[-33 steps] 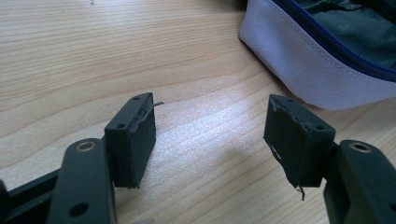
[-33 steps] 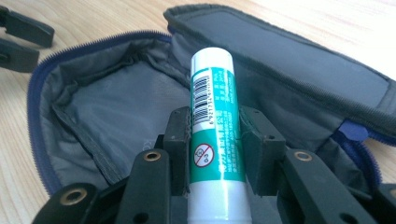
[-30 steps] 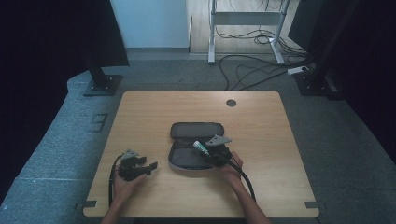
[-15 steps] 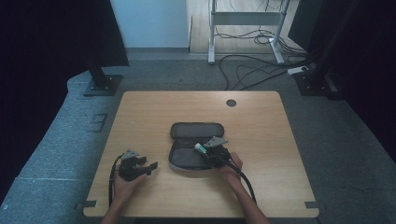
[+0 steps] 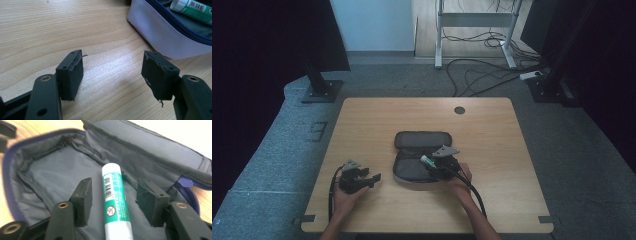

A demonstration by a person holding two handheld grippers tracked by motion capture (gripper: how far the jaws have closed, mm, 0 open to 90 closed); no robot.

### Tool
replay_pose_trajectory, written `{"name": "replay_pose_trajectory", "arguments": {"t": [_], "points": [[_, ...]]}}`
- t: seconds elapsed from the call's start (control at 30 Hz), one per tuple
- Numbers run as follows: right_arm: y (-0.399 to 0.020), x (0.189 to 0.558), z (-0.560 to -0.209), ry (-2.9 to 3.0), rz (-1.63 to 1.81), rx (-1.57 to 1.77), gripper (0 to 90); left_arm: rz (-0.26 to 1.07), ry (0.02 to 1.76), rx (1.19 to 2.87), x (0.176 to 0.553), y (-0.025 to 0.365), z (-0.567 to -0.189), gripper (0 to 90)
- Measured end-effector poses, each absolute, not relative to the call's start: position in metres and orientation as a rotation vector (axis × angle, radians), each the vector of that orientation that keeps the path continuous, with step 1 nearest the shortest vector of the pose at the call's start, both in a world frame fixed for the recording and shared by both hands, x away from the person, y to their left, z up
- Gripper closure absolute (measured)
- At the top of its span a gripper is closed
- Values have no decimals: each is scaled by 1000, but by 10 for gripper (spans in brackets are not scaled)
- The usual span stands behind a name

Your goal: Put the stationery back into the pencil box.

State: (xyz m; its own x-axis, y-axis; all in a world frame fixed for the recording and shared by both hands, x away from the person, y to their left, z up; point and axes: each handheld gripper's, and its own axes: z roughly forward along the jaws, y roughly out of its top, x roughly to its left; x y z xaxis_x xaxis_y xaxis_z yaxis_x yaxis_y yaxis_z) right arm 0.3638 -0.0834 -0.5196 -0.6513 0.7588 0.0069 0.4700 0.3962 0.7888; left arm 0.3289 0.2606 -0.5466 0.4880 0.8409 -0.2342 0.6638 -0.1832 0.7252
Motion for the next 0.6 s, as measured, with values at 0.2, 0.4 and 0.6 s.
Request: {"name": "replay_pose_trajectory", "arguments": {"t": [0.2,0.4,0.6], "points": [[-85,358,-514,2290,1195,1051,424,277,1247,1922,329,261,-547,339],[-88,349,-510,2287,1254,1029,411,270,1249,1916,329,261,-547,340],[-99,340,-507,2272,1299,1054,386,271,1248,1918,329,261,-547,340]]}}
